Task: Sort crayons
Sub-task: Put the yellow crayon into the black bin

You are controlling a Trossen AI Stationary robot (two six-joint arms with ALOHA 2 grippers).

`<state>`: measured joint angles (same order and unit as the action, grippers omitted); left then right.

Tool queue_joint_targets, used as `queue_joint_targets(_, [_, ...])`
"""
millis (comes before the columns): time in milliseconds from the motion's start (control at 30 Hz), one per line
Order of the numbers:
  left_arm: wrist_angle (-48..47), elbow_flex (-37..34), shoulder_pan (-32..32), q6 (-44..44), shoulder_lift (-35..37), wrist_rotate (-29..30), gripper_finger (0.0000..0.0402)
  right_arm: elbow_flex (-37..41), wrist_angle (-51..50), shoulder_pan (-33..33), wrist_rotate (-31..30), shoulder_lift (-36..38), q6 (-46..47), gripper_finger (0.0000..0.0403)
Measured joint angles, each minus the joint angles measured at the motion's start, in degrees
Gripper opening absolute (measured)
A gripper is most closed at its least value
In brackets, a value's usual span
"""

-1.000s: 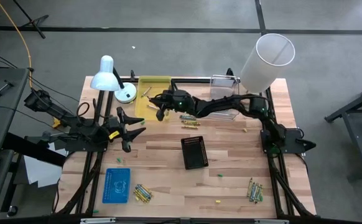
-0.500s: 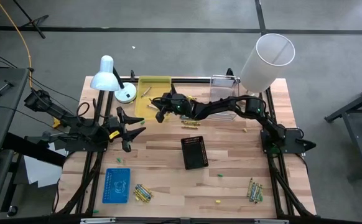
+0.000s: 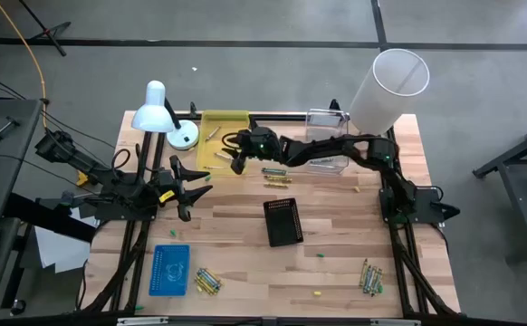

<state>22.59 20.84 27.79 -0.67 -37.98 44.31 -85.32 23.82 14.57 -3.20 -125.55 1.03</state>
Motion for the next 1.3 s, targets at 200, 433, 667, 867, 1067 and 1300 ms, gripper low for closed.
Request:
queue_joint_targets(200, [-0.42, 0.00, 0.00, 0.00, 0.00, 0.00, 0.0174, -0.09, -23.23, 0.56, -0.19, 9.70, -9.84, 0.0190])
queue_joint_targets(433, [-0.42, -0.16, 0.01, 0.12, 0.00, 0.00, 0.0174, 14.67, -29.10, -0.70, -4.43, 24.37, -11.67, 0.0190])
queue_joint_targets(667, [-0.05, -0.44, -0.97, 0.40, -0.03, 0.68, 0.0174, 47.02, -0.96, -7.17, -7.71, 48.58, -2.23, 0.0190])
queue_joint_targets(867, [0.50, -0.44, -4.43, 0.59, -1.89, -1.95, 0.0174, 58.87, 19.74, -13.14, -5.67, 58.98, -1.33, 0.0190])
queue_joint_targets(1067, [7.74, -0.42, -9.84, -3.23, -9.30, -10.89, 0.0174, 58.64, 21.39, -15.10, -5.44, 59.63, -2.49, 0.0190])
queue_joint_targets(1300, [10.14, -0.44, -13.35, -3.98, -14.00, -14.23, 0.0174, 58.31, 17.42, -16.16, -5.20, 59.55, -3.66, 0.0190])
